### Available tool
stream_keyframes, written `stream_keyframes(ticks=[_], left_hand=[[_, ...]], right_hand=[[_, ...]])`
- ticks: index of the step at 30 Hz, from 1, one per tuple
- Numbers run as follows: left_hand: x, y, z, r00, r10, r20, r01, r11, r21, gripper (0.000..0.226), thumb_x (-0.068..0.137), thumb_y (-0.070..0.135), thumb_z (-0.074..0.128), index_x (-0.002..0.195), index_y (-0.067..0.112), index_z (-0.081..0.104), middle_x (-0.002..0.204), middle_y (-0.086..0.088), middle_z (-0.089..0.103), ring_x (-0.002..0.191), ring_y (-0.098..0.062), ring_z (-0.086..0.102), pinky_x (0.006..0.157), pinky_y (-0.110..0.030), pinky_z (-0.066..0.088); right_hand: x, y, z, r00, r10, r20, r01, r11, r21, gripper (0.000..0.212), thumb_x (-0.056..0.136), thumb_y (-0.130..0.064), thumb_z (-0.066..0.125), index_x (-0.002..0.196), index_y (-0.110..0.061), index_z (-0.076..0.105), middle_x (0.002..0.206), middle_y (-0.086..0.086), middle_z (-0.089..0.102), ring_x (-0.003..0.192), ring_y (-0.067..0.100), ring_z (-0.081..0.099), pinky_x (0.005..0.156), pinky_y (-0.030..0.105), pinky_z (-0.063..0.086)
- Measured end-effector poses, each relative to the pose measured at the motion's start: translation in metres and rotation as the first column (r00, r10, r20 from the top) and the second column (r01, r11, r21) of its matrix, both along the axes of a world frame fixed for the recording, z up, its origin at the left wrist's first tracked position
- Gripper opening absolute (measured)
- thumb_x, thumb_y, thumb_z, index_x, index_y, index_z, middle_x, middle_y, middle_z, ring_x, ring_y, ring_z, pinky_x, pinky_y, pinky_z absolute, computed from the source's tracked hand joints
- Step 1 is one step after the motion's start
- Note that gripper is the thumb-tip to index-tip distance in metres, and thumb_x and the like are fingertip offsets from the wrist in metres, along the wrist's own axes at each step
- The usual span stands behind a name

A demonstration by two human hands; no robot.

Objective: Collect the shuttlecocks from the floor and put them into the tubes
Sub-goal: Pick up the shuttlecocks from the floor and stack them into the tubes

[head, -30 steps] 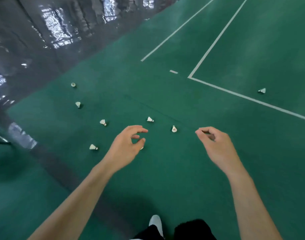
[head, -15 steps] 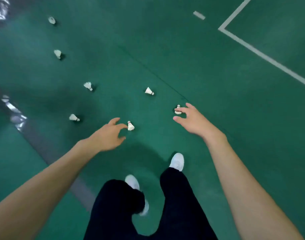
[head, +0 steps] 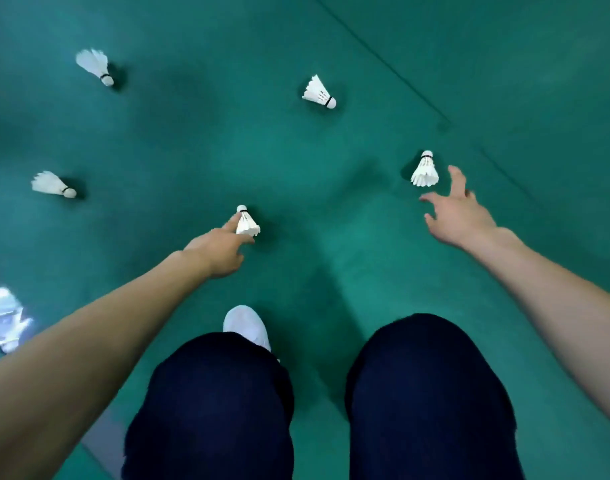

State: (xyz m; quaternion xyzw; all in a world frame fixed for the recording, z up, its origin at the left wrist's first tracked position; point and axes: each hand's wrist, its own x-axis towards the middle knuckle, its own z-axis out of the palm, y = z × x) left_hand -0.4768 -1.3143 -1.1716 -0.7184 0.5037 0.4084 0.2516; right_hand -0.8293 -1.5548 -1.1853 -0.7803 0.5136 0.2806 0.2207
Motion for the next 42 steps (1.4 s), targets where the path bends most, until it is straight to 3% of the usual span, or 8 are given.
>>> stream_keyframes(ticks=[6,12,17,20,27,33,38,42], left_hand=[[0.023,-0.012,-0.118,0.970,-0.152,0.190,0.130,0.984,0.122,0.063,0.096,0.034,0.043,0.152,0.055,0.024,0.169,-0.007,-0.015,0.140,-0.031,0.039,0.098,-0.042,0.046],[0.018,-0.027,-0.124,0.895,-0.260,0.363,0.228,0.965,0.130,0.068,0.089,0.015,0.045,0.152,0.024,0.022,0.140,-0.002,0.053,0.108,-0.027,0.059,0.072,-0.038,0.048],[0.019,-0.037,-0.084,0.880,-0.177,0.441,0.274,0.947,-0.168,0.044,0.094,0.016,0.051,0.135,0.029,0.053,0.090,-0.003,0.072,0.084,-0.030,0.065,0.064,-0.033,0.036],[0.014,-0.054,0.001,0.955,0.060,0.290,0.062,0.918,-0.393,0.022,0.099,0.033,0.055,0.114,0.038,0.070,0.088,-0.006,0.074,0.080,-0.034,0.067,0.066,-0.034,0.046],[0.002,-0.078,0.315,0.987,0.093,0.130,-0.001,0.817,-0.576,0.020,0.098,0.032,0.062,0.109,0.042,0.074,0.105,0.010,0.068,0.094,-0.024,0.066,0.069,-0.030,0.048],[-0.017,-0.084,0.575,0.989,0.142,0.029,-0.071,0.651,-0.756,0.011,0.096,0.027,0.067,0.095,0.023,0.077,0.154,0.005,0.031,0.114,-0.023,0.053,0.087,-0.044,0.054],[-0.026,-0.071,0.736,0.996,0.087,0.033,-0.006,0.407,-0.913,0.008,0.095,0.014,0.068,0.091,0.012,0.075,0.123,0.007,0.056,0.088,-0.019,0.059,0.079,-0.046,0.056],[-0.023,-0.040,0.807,0.993,-0.074,0.093,0.111,0.295,-0.949,0.016,0.096,0.020,0.064,0.098,0.013,0.078,0.108,0.005,0.073,0.090,-0.022,0.069,0.080,-0.035,0.059]], right_hand=[[-0.004,-0.055,-0.133,0.985,0.049,-0.165,-0.057,0.997,-0.044,0.052,0.102,-0.024,0.051,0.151,-0.039,0.046,0.169,0.012,-0.019,0.145,0.041,0.027,0.108,0.051,0.040],[-0.001,-0.082,-0.151,0.966,0.148,-0.210,-0.170,0.982,-0.088,0.074,0.093,-0.006,0.051,0.160,-0.021,0.023,0.170,0.007,0.015,0.142,0.039,0.032,0.100,0.053,0.046],[0.008,-0.082,-0.119,0.991,0.122,-0.060,-0.133,0.961,-0.244,0.060,0.097,-0.009,0.053,0.153,-0.028,0.042,0.105,0.018,0.064,0.107,0.038,0.055,0.070,0.039,0.040],[0.018,-0.076,-0.045,0.996,0.030,0.082,-0.010,0.972,-0.235,0.026,0.105,-0.029,0.052,0.124,-0.028,0.070,0.098,0.018,0.068,0.097,0.039,0.062,0.068,0.037,0.040],[0.059,-0.064,0.264,0.911,0.044,0.410,0.031,0.984,-0.173,0.024,0.102,-0.046,0.059,0.113,-0.034,0.075,0.095,0.010,0.072,0.098,0.036,0.062,0.072,0.040,0.047],[0.096,-0.044,0.550,0.616,-0.159,0.771,0.289,0.957,-0.034,0.022,0.097,-0.040,0.068,0.104,-0.022,0.079,0.105,0.001,0.067,0.089,0.022,0.061,0.078,0.037,0.048],[0.099,0.005,0.716,0.527,-0.086,0.846,0.411,0.896,-0.165,0.018,0.097,-0.037,0.068,0.087,-0.022,0.069,0.124,-0.006,0.038,0.070,0.003,0.053,0.068,0.031,0.038],[0.100,0.033,0.778,0.466,0.031,0.884,0.288,0.940,-0.185,0.019,0.098,-0.028,0.068,0.080,-0.025,0.062,0.088,-0.017,0.055,0.072,0.002,0.051,0.061,0.023,0.030]])
